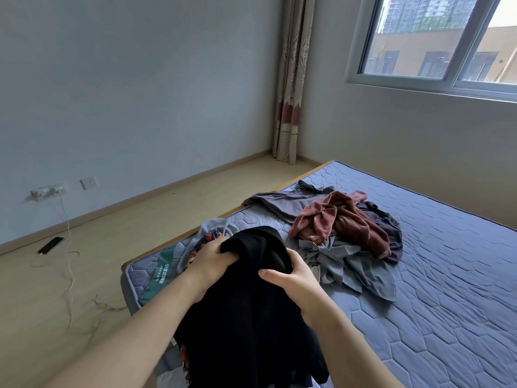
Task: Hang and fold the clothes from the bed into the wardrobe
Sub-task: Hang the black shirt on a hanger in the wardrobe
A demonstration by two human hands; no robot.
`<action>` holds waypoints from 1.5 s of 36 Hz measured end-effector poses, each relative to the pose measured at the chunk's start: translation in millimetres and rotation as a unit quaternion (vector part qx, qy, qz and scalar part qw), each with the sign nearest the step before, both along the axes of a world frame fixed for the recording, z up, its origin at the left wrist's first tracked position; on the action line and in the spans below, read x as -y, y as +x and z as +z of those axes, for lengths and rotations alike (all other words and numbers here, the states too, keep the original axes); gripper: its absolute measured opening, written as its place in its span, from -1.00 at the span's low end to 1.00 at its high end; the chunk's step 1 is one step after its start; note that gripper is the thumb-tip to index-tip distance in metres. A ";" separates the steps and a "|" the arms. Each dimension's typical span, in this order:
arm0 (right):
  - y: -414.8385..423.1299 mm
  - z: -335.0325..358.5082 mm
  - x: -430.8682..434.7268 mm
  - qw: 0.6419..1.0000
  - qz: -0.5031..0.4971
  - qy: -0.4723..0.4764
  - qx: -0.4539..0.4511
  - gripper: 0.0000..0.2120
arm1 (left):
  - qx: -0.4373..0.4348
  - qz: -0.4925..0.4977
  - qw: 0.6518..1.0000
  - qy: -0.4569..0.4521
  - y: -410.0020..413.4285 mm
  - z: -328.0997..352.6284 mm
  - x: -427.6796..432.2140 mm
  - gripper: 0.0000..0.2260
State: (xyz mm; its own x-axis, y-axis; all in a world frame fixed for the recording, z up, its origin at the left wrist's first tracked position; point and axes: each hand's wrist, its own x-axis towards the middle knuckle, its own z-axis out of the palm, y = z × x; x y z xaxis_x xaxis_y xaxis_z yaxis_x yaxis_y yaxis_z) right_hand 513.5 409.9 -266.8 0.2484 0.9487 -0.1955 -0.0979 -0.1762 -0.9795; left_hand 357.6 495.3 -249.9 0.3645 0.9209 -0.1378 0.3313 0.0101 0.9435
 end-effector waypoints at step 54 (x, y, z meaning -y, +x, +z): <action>6.2 14.5 -15.4 0.965 -0.191 0.072 -0.166 -0.87 | 0.197 0.210 0.939 -0.186 -14.5 39.5 -25.8 -0.82</action>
